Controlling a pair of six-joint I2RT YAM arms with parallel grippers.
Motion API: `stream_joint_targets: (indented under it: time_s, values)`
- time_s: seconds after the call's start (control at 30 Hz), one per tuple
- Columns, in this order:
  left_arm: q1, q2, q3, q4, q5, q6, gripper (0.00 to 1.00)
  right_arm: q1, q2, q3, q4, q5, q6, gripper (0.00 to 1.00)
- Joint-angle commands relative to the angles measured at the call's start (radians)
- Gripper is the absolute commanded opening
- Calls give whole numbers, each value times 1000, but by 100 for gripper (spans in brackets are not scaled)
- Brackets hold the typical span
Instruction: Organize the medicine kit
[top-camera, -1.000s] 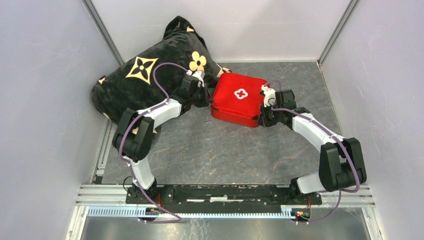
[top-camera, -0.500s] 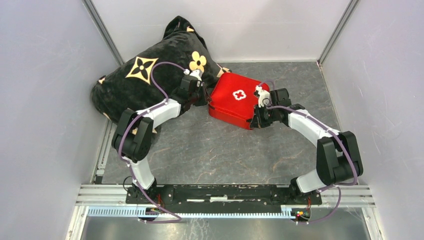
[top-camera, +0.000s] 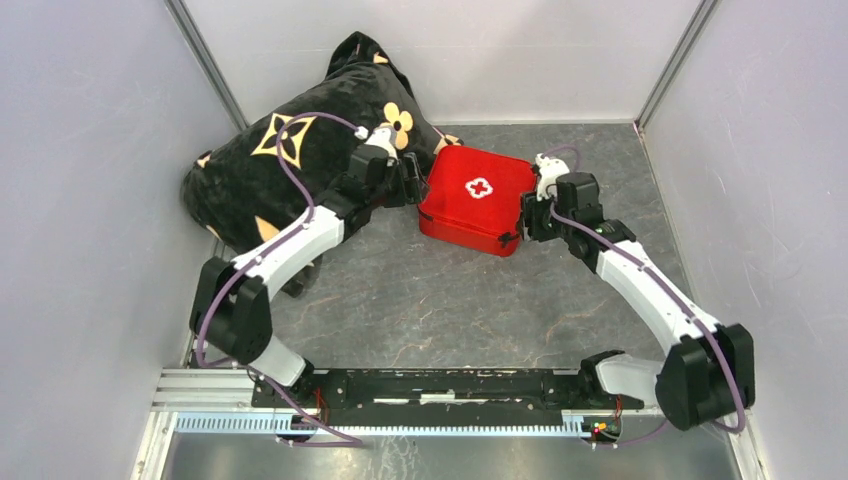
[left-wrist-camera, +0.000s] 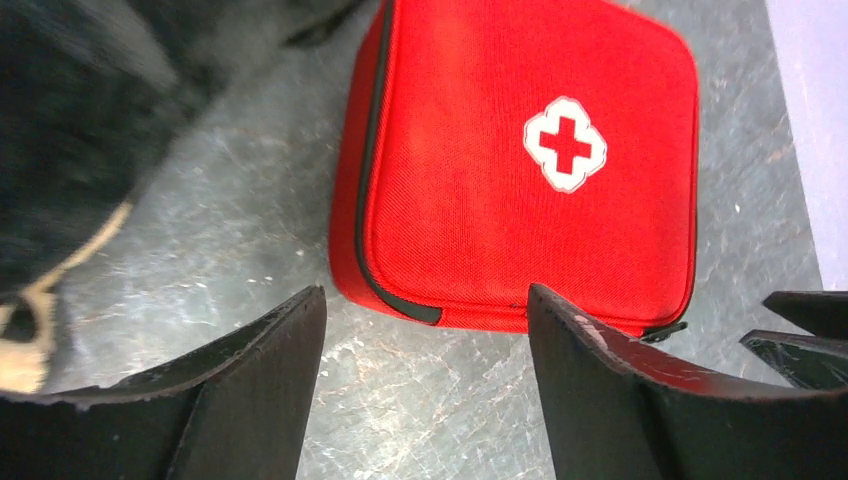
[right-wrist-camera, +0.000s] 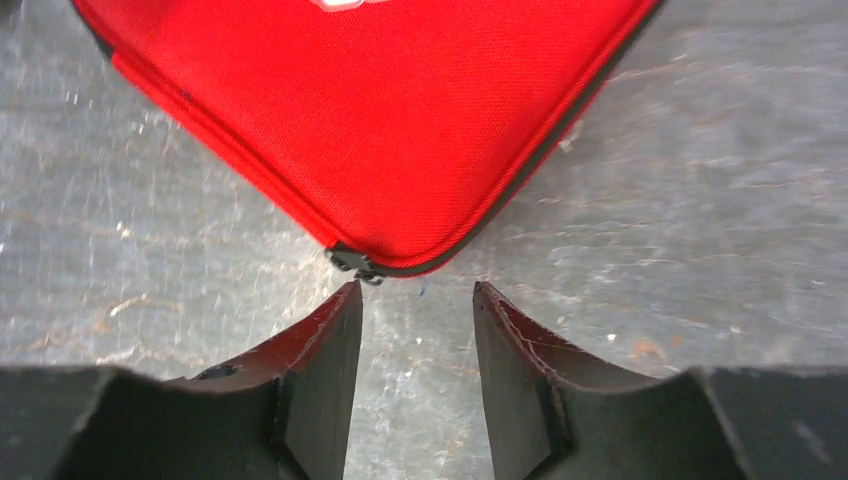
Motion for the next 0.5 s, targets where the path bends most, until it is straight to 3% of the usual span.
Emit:
stream_joint_targets:
  time_s: [0.0, 0.23, 0.47]
  values:
    - [5, -123, 32, -53, -142, 52, 83, -6, -104, -22, 59, 210, 30, 55]
    - [6, -339, -73, -103, -287, 87, 97, -7, -238, -118, 184, 232, 53, 60]
    - [5, -578, -258, -129, -397, 85, 99, -8, -140, -105, 211, -31, 77, 48]
